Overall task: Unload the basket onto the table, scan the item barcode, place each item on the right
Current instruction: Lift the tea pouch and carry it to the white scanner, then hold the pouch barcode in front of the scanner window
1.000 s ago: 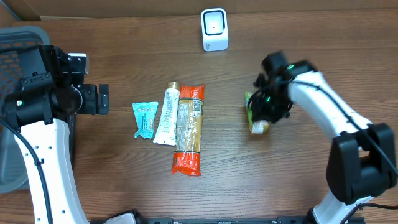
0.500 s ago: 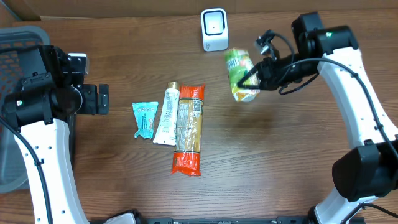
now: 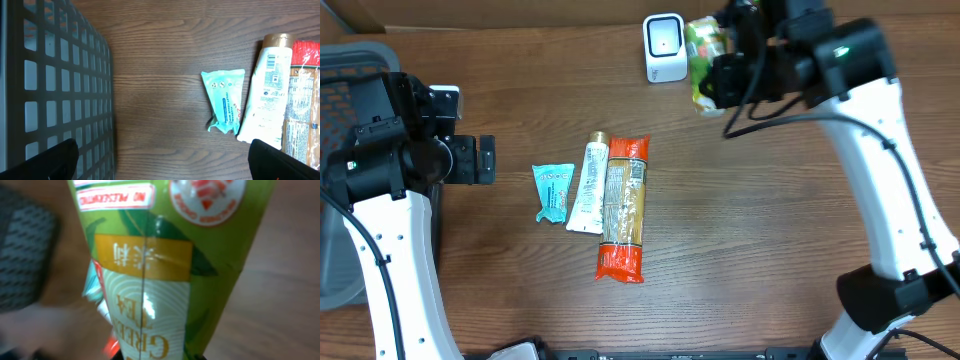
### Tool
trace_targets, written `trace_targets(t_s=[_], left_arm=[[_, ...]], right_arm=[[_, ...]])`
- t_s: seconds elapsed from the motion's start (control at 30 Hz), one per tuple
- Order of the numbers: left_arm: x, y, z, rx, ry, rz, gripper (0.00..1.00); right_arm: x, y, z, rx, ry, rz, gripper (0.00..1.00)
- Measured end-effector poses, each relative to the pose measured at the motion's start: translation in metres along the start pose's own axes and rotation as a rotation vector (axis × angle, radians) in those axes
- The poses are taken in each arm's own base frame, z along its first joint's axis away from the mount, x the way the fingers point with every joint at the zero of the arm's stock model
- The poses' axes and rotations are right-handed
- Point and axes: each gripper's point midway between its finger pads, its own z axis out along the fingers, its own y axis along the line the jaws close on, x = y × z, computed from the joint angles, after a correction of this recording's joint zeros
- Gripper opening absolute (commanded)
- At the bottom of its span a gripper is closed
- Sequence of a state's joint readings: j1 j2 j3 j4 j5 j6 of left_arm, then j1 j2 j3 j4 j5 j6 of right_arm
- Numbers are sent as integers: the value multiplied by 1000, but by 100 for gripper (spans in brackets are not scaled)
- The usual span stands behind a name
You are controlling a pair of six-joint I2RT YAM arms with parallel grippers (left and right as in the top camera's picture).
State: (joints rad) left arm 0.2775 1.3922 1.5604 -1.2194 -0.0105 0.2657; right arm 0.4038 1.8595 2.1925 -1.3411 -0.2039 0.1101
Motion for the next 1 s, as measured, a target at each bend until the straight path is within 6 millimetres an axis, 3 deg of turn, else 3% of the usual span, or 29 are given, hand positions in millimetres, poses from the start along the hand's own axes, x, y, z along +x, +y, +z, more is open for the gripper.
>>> trace_targets(t_s=[0.1, 0.27, 0.5, 0.7, 1.0], left_arm=[[0, 0, 0, 0, 0, 0, 99], [0, 0, 0, 0, 0, 0, 100], [0, 0, 0, 0, 0, 0, 100], [0, 0, 0, 0, 0, 0, 100], [0, 0, 0, 0, 0, 0, 100]], right_arm=[[-10, -2, 6, 133, -60, -20, 3], [-43, -38, 23, 386, -181, -25, 4], [-85, -82, 83, 628, -269, -160, 4], [-98, -97, 140, 718, -226, -420, 4], [-110, -106, 188, 787, -196, -695, 4]])
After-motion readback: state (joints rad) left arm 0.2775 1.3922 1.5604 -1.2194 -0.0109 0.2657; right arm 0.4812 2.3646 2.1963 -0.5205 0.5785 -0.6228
